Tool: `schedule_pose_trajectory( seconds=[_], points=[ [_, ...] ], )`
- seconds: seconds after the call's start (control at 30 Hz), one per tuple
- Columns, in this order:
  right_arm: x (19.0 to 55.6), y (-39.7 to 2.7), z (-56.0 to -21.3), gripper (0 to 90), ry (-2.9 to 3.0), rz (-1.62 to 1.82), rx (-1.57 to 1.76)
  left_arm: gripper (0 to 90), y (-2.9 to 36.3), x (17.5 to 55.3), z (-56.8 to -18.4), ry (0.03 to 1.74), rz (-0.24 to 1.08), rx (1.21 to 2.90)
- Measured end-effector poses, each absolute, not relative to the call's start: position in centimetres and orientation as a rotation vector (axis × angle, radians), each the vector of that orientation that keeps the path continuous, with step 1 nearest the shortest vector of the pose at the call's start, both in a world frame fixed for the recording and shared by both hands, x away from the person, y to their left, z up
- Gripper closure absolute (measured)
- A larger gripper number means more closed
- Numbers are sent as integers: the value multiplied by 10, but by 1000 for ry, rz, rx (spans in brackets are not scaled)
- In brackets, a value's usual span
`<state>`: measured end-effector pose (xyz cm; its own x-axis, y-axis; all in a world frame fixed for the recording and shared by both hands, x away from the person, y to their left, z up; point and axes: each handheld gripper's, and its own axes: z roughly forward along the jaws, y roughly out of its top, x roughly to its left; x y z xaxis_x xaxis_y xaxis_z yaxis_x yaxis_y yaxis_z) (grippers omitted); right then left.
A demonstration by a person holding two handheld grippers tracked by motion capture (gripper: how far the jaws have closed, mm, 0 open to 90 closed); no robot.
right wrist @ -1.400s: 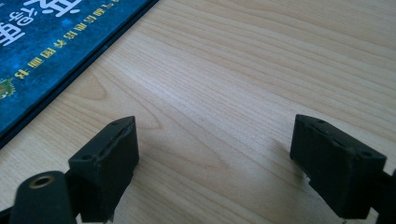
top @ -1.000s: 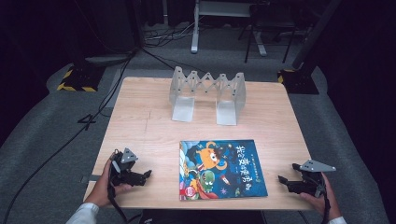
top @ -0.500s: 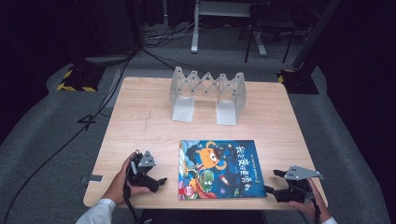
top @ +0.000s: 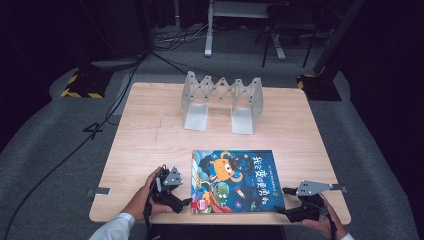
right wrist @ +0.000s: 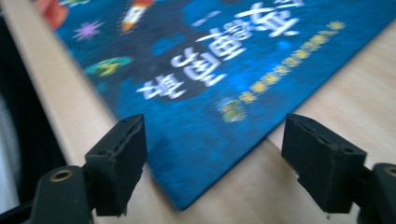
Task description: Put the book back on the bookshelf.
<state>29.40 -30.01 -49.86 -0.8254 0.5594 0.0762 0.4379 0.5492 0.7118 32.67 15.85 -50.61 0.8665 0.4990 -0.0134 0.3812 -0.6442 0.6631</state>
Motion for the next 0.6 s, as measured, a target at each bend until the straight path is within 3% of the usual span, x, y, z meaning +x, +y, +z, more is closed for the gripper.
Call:
schedule_pose_trajectory(
  seconds=[0.07, 0.23, 0.6],
  points=[
    [287, -292, -500, 178, 2626, 1059, 747, 5, 157, 325, -506, 635, 221, 2344],
    [291, -291, -500, 187, 2603, 1061, 782, 8, 156, 324, -506, 633, 223, 2345],
    [315, -273, -498, 98, 2629, 989, 780, 56, 159, 307, -506, 641, 230, 2326]
  ],
)
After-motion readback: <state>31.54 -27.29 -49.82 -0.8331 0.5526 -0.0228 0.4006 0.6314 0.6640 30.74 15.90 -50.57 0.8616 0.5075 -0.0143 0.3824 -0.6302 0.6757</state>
